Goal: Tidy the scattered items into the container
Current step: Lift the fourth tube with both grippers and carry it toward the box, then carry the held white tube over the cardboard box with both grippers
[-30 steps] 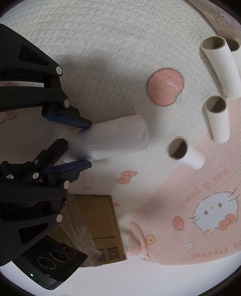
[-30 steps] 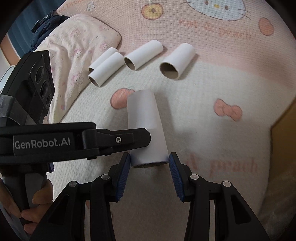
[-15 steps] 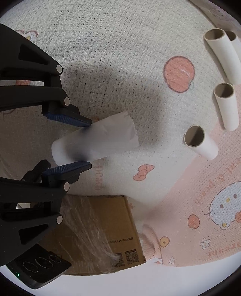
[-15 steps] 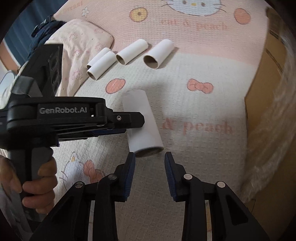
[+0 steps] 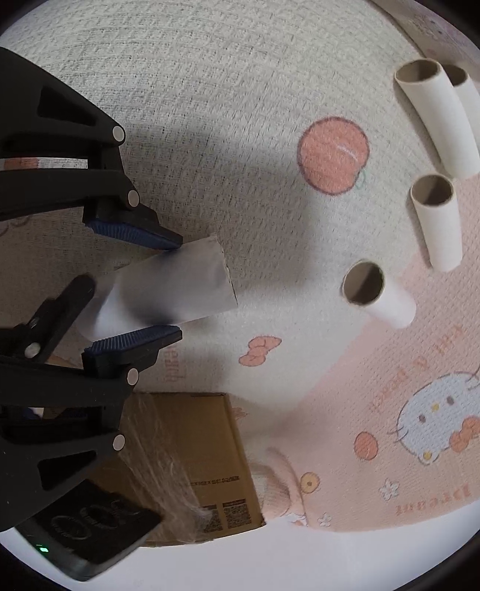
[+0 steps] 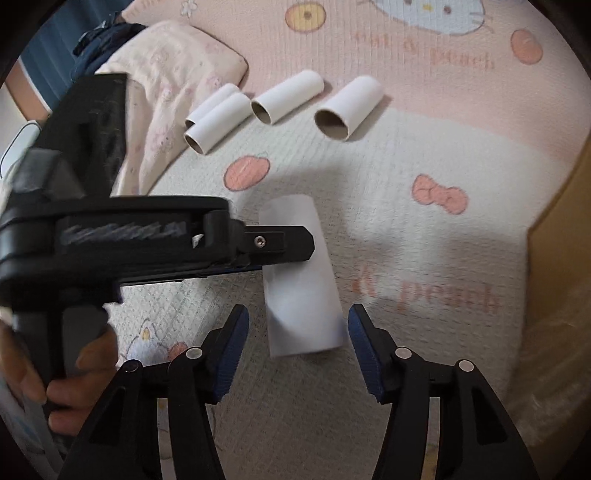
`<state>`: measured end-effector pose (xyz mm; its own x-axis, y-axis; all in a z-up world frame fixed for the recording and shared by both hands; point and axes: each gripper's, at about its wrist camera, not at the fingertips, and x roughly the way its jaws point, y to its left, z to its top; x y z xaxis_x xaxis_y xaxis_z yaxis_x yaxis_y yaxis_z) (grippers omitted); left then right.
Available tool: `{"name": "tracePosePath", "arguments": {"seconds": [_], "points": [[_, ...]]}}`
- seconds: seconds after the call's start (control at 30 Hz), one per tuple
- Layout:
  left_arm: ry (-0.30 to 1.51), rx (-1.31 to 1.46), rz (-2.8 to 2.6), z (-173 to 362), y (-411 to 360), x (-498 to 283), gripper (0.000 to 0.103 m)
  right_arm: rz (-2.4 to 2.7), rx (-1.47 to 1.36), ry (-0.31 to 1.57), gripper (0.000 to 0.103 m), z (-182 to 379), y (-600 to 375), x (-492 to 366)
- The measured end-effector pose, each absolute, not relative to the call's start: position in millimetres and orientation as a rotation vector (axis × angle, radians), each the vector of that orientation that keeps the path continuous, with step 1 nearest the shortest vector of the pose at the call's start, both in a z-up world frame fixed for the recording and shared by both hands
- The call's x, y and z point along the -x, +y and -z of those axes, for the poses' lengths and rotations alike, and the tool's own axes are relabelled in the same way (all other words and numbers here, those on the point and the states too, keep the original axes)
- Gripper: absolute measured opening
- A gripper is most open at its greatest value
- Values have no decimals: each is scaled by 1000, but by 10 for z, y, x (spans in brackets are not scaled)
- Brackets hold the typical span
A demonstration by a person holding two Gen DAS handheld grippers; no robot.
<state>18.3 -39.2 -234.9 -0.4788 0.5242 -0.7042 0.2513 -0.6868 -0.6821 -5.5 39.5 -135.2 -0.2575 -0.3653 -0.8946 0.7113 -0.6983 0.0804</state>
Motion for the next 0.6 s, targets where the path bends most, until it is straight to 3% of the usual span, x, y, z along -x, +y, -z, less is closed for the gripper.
{"name": "tracePosePath", "arguments": {"seconds": [0.07, 0.17, 0.6], "points": [[-1152, 1487, -2279, 2355, -381, -187, 46, 2004, -1315, 455, 53, 1409, 361, 106], [-1138, 1486, -2282, 2346, -362, -188, 46, 2008, -1342, 474, 45, 1449, 324, 156], [-1059, 1334, -2354, 1713, -335, -267, 43, 2042, -1319, 395, 43, 971, 377, 47]]}}
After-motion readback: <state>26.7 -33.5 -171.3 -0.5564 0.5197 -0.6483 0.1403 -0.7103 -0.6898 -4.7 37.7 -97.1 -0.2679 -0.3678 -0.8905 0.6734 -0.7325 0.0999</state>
